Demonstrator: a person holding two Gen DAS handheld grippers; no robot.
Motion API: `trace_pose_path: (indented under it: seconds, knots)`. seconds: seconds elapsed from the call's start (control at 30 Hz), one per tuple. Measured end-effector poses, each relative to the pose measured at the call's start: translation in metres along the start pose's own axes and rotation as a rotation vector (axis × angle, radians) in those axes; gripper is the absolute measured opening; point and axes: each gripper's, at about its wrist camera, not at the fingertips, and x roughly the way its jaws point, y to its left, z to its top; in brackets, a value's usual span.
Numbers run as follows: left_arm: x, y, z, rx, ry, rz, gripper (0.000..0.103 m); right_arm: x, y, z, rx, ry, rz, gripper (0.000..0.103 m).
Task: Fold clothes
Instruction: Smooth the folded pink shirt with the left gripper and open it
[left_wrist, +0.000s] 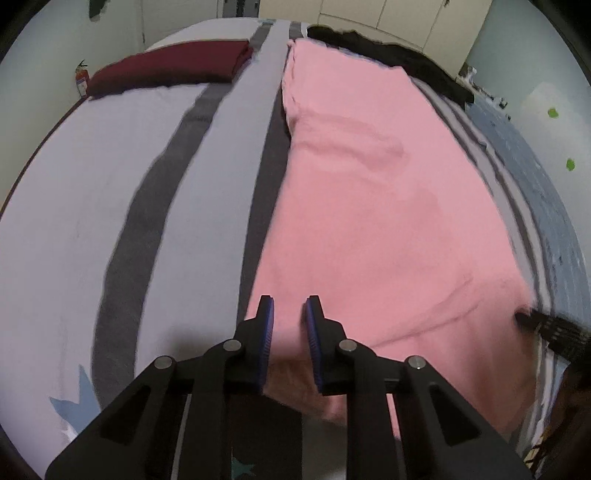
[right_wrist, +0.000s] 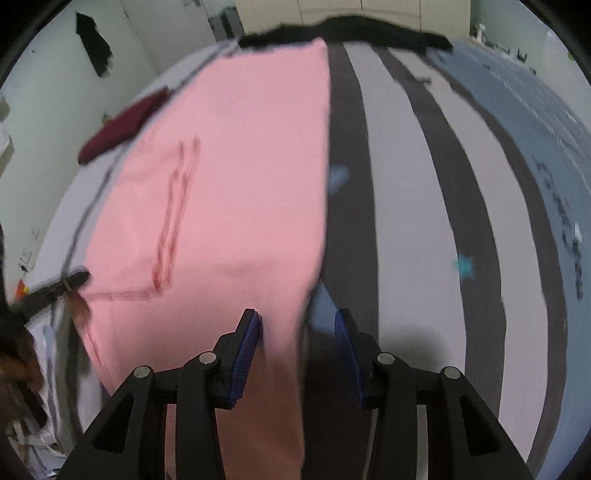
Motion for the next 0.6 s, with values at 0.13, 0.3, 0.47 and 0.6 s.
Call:
trace_pose_path:
  seconds: [0.13, 0.3, 0.47, 0.6]
  knots:
    - [0.003, -0.008, 0.046, 0.022, -0.067, -0.031, 0.016, -0.002, -0.002, -0.011, -0.003, 0.004, 0.004, 0.039]
    - [0.036, -0.024, 0.102, 0.087, -0.105, -0.031, 0.016, -0.001, -0.005, -0.016, 0.019, 0.009, 0.012, 0.039]
    - [0.083, -0.019, 0.124, 0.109, -0.041, 0.025, 0.016, 0.000, -0.009, -0.019, 0.039, 0.006, 0.018, 0.040]
    - [0.084, -0.016, 0.123, 0.129, -0.032, 0.028, 0.016, 0.001, -0.011, -0.019, 0.047, 0.006, 0.024, 0.040]
